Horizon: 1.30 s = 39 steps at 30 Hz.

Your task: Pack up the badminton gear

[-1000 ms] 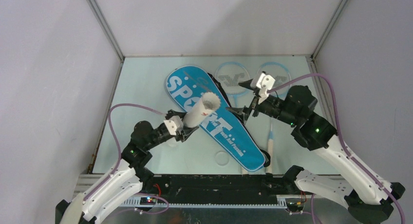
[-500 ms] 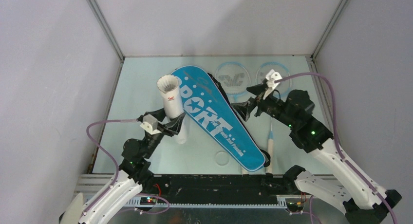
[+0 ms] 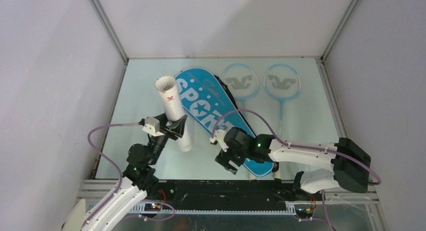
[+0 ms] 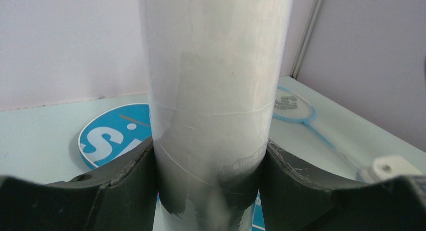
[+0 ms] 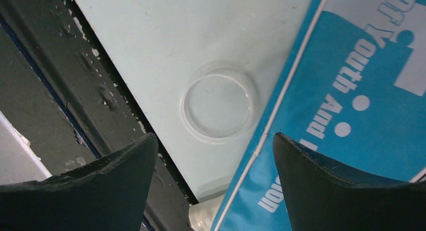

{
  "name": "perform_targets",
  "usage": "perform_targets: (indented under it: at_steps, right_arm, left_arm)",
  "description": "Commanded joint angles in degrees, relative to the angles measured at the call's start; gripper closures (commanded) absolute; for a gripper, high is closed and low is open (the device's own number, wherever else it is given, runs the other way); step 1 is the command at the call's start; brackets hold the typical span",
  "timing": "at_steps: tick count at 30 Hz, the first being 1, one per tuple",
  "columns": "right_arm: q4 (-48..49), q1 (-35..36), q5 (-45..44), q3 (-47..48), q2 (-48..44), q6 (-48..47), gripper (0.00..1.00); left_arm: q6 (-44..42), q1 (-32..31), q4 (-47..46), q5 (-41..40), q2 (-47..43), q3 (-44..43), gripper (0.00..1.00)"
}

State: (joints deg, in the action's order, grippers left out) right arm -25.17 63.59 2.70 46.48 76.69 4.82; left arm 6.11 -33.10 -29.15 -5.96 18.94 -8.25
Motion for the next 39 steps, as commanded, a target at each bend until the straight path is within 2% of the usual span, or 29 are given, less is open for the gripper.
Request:
perform_targets:
  at_steps: [1, 9, 13, 19, 27, 32, 39]
  right_arm:
    - [4.6, 3.2, -4.7, 0.3, 1.9, -1.2, 0.14]
    - [7.5, 6.9, -3.3, 0.8, 9.7, -2.3, 0.37]
    - [8.2, 6.9, -1.8, 1.3, 10.5, -4.0, 0.52]
    - [7.4, 6.8, -2.3, 2.9, 14.2, -4.7, 0.61]
    - [4.9, 7.9, -2.7, 4.7, 17.8, -6.3, 0.65]
    - [2.5, 8.0, -7.6, 5.3, 18.6, -5.1, 0.68]
    - [-1.5, 10.0, -11.8, 5.4, 16.9, -2.7, 0.84]
  left_arm:
    - [1.5, -0.2, -0.9, -1.8, -0.8, -1.1, 0.59]
    - [1.5, -0.2, 0.2, -1.7, -1.4, -1.3, 0.59]
    - [1.4, -0.2, 2.8, -2.6, -1.2, -2.1, 0.60]
    - [1.1, -0.2, 2.9, -2.8, -1.7, -1.9, 0.60]
    - [0.4, -0.2, 3.7, -2.8, -2.4, -1.9, 0.60]
    - [0.0, -0.2, 4.4, -2.7, -2.9, -1.8, 0.60]
    - [-0.9, -0.2, 4.9, -3.6, -2.2, -2.1, 0.60]
